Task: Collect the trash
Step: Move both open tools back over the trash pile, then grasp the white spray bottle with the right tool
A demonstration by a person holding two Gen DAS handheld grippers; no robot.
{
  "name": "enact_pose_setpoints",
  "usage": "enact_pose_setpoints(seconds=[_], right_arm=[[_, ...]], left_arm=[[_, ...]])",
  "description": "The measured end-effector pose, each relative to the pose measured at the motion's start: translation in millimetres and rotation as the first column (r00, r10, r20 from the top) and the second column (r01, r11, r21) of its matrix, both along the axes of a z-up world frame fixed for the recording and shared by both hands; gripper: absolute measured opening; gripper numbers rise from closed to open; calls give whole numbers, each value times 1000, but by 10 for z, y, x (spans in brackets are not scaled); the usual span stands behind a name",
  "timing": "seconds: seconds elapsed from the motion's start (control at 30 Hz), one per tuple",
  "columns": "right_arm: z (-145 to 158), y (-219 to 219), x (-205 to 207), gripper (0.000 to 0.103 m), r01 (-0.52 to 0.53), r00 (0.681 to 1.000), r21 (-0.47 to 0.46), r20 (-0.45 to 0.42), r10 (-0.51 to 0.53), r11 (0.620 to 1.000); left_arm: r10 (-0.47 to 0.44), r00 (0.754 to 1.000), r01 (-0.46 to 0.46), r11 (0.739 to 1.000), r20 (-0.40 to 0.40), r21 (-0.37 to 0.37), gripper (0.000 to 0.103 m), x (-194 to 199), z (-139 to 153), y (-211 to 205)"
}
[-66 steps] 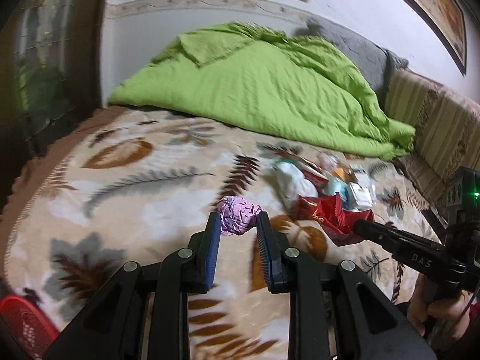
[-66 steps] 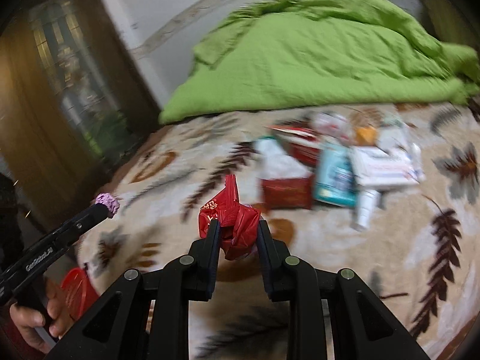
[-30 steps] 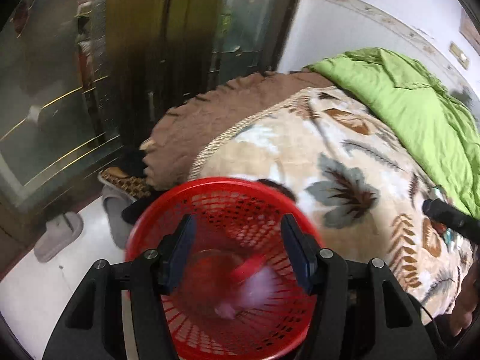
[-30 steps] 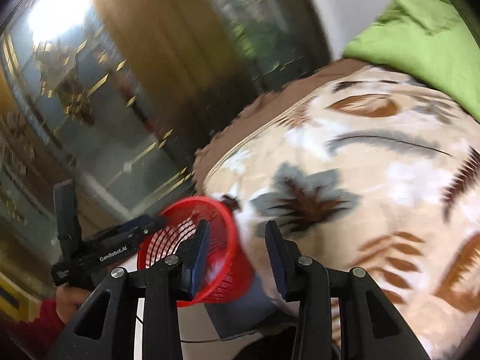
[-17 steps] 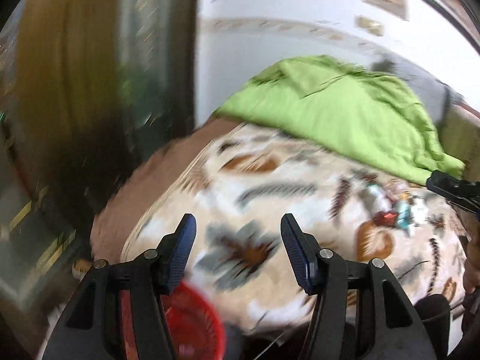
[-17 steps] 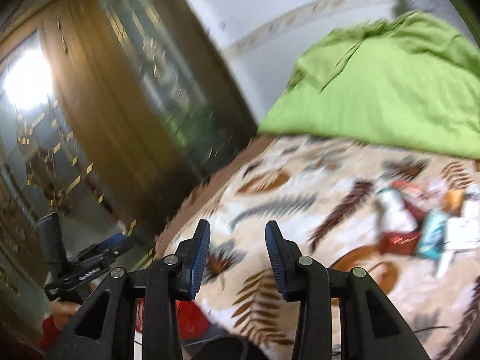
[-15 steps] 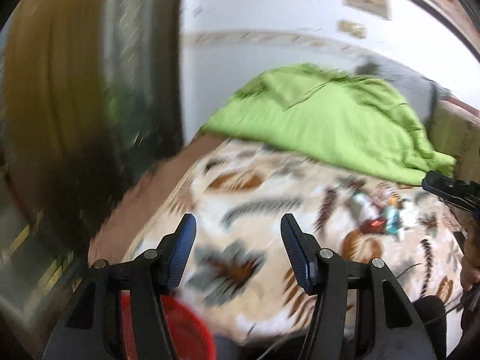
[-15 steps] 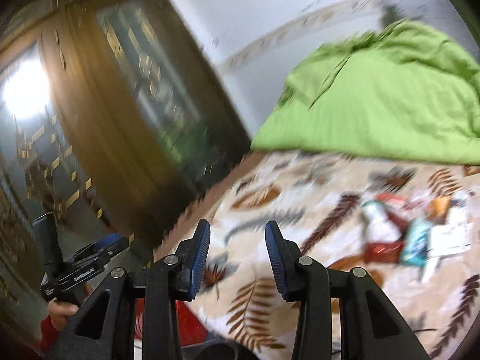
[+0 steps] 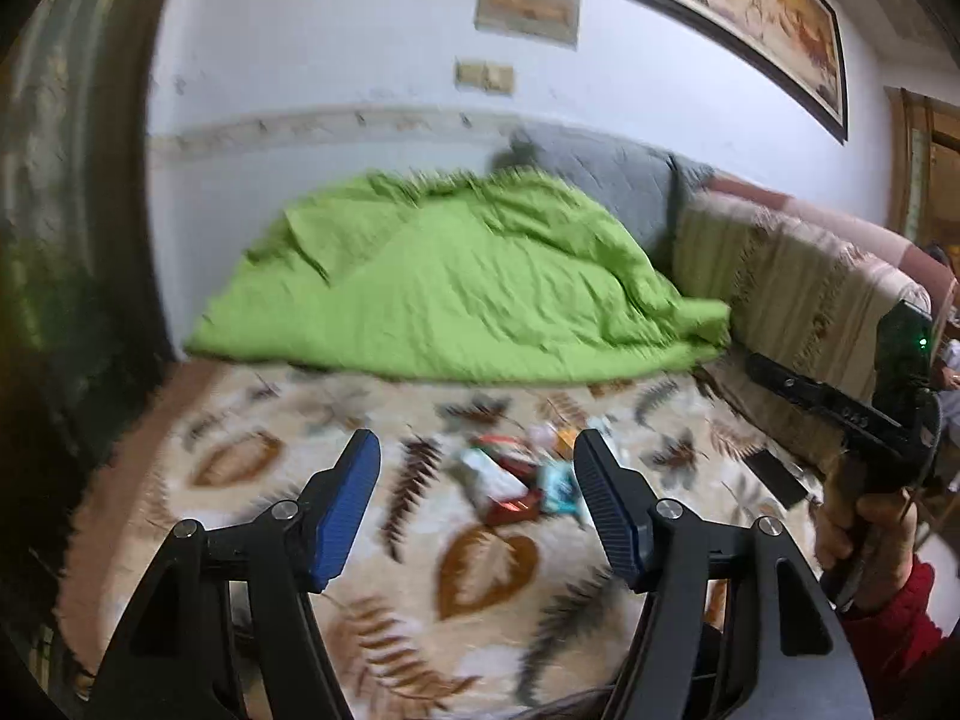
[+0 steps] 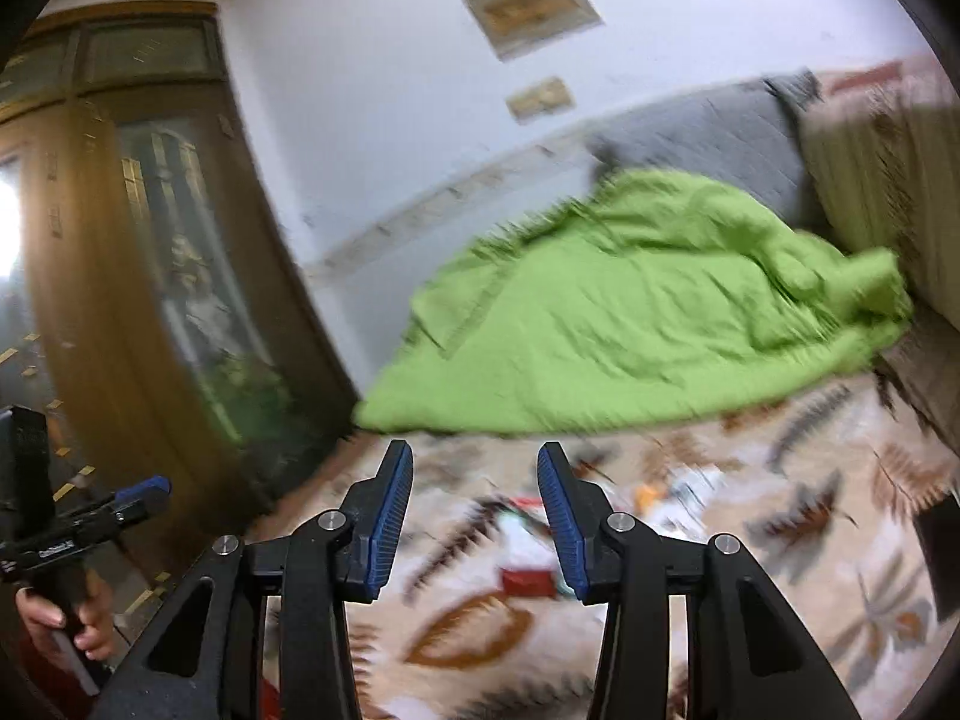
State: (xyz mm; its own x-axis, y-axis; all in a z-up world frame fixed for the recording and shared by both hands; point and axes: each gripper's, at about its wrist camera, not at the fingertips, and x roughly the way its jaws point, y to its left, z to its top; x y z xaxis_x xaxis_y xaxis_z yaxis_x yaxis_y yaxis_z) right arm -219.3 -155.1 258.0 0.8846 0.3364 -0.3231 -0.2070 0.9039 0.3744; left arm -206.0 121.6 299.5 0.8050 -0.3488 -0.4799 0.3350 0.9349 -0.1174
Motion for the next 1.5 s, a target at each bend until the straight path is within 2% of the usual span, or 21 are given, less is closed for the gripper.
enact_pose_setpoints(seconds=[0.1,0.27,0.4,0.47,0.67,0.77,0.83,0.9,1.0,1.1,1.17,1.2,1.3,1.33,1.37,1.4,1.5], right_arm=[[-287,-97,147,47,30,996,-19,-82,-31,999],[-906,-289,430,47,72,969,-34,-236,-78,997],[-1416,-329,668,47,65,932,-29,-357,-71,997],[-1646,-323,808,47,55,910,-16,-412,-57,998],[-2030,-238,1175,47,58,859,-17,-509,-59,998],[-2147,-217,1368,47,71,837,-28,-542,-75,997],[-2244,-205,1505,47,88,813,-56,-573,-104,995],[-2310,-218,1623,47,107,799,-49,-591,-115,993],[-2367,-217,1790,47,121,789,-35,-603,-118,992],[-2396,-180,1925,47,115,785,-78,-604,-139,990],[-2378,-180,1926,34,107,788,-86,-600,-137,991],[-2365,-179,1896,34,97,791,-91,-597,-132,991],[-2347,-186,1724,34,78,798,-97,-591,-121,992],[-2349,-175,1666,34,71,800,-96,-589,-114,993],[-2342,-165,1600,34,64,802,-93,-588,-107,994],[-2328,-151,1523,34,55,805,-79,-587,-91,995],[-2289,-43,1321,34,-4,813,1,-582,4,1000]], left_arm=[[-38,994,35,999,-104,-32,66,247,-384,-244],[-72,963,75,997,-259,0,66,700,-1166,-582],[-88,941,106,994,-328,39,66,893,-1627,-690],[-100,935,125,991,-339,53,66,983,-1757,-730],[-143,933,178,981,-330,78,66,1234,-1939,-765],[-180,935,229,964,-306,135,65,1383,-2008,-885],[-200,934,259,950,-297,174,61,1477,-2047,-981],[-235,926,300,933,-295,200,52,1599,-2087,-1093],[-278,914,347,914,-297,212,49,1734,-2150,-1239],[-320,889,399,893,-326,210,49,1883,-2266,-1405],[-322,884,411,880,-339,236,49,1951,-2363,-1512],[-325,877,422,873,-353,246,49,1986,-2427,-1559],[-293,888,398,877,-355,271,44,2016,-2547,-1589],[-285,893,385,885,-348,263,42,2008,-2559,-1560],[-275,898,371,893,-343,255,33,1998,-2558,-1533],[-257,903,351,903,-345,246,30,1989,-2553,-1487],[-228,913,307,931,-339,198,23,1870,-2468,-1307]])
